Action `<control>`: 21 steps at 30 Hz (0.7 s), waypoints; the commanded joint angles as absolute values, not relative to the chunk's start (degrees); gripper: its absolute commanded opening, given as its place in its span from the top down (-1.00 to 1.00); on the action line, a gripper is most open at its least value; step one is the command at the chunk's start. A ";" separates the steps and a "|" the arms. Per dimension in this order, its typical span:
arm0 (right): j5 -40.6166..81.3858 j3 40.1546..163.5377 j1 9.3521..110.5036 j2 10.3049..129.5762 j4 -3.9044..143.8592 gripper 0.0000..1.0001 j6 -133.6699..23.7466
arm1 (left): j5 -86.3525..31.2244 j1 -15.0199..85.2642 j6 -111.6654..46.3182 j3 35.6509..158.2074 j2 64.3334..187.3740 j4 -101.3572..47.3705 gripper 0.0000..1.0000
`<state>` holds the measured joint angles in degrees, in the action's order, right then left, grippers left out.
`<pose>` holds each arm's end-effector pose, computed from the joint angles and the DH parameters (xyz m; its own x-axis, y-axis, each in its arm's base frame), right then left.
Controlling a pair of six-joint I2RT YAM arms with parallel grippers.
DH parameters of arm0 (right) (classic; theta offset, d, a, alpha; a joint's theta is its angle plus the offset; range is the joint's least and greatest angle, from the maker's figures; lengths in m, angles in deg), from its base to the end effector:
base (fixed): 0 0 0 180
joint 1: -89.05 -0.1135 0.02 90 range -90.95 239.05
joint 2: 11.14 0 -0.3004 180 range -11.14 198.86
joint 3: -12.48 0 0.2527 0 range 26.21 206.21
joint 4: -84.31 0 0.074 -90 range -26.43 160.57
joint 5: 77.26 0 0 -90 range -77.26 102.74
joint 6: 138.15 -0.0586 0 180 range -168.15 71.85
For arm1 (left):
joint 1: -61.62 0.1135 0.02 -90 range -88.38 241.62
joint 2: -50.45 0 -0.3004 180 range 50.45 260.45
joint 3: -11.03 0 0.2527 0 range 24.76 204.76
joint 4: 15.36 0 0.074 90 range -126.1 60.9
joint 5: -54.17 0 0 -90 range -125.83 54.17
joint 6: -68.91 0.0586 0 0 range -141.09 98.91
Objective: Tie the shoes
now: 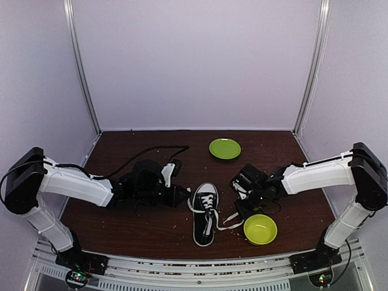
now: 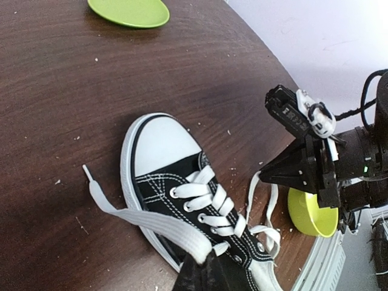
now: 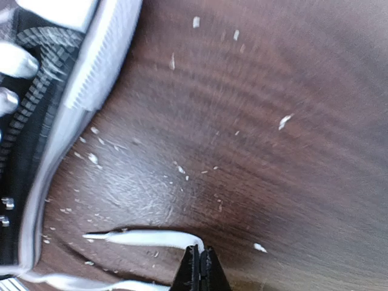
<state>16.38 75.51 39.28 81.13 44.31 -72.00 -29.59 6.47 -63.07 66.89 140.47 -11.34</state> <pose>0.1905 0.2310 0.1663 -0.8663 -0.3993 -0.3002 -0.4660 0.8625 0.1976 0.1911 -0.2856 0.2056 -0.7949 -0.0220 -0.6064 0.4545 0.6405 -0.6190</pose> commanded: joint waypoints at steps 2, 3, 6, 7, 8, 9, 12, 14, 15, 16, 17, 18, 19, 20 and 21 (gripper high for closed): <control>10.49 78.30 39.02 72.41 44.47 1.00 -74.68 | -24.90 6.78 -57.23 71.35 141.51 -10.33 1.00; 9.48 79.00 39.04 70.89 44.47 1.00 -75.03 | -23.67 6.77 -56.13 72.22 141.73 -10.57 1.00; 7.40 81.11 39.02 66.61 45.65 1.00 -75.69 | -20.11 6.78 -53.10 74.11 142.31 -10.45 1.00; 7.02 81.59 39.04 65.11 46.58 1.00 -75.97 | -18.96 6.78 -52.21 75.10 142.56 -10.58 1.00; 6.96 81.91 39.01 63.87 47.72 1.00 -76.12 | -17.74 6.78 -51.41 75.79 142.90 -10.81 1.00; 7.13 82.04 38.97 62.67 49.52 1.00 -76.02 | -16.55 6.78 -50.78 76.46 143.28 -10.87 1.00; 9.87 82.79 39.01 60.94 54.56 1.00 -76.16 | -14.05 6.78 -49.76 78.10 144.67 -10.91 1.00; 12.38 83.65 39.04 61.12 57.49 1.00 -76.53 | -12.68 6.78 -49.46 79.23 145.99 -10.90 1.00; 13.31 83.90 38.96 61.37 59.00 1.00 -77.02 | -12.03 6.78 -49.38 79.78 146.58 -10.86 0.98; 13.96 84.05 39.03 61.63 60.74 1.00 -77.43 | -11.40 6.78 -49.39 80.38 147.10 -10.90 0.98; 14.43 84.09 39.01 61.95 62.40 1.00 -77.92 | -10.99 6.78 -49.46 80.89 147.54 -10.90 0.97; 15.02 84.25 39.03 62.24 64.09 1.00 -78.27 | -10.74 6.78 -49.47 81.38 147.87 -10.97 0.97; 15.57 84.59 39.04 62.59 65.48 1.00 -78.60 | -10.76 6.78 -49.49 81.78 148.11 -10.98 0.96; 16.04 85.10 38.96 62.86 66.42 1.00 -78.95 | -10.62 6.78 -49.53 82.14 148.40 -10.95 0.95; 16.42 85.44 38.91 63.09 67.98 1.00 -79.20 | -10.38 6.78 -49.60 82.61 148.63 -10.94 0.94</control>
<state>13.56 83.05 39.25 61.94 60.11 -77.16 -13.13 6.47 -50.92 79.96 147.68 -12.58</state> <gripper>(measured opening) 0.008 0.026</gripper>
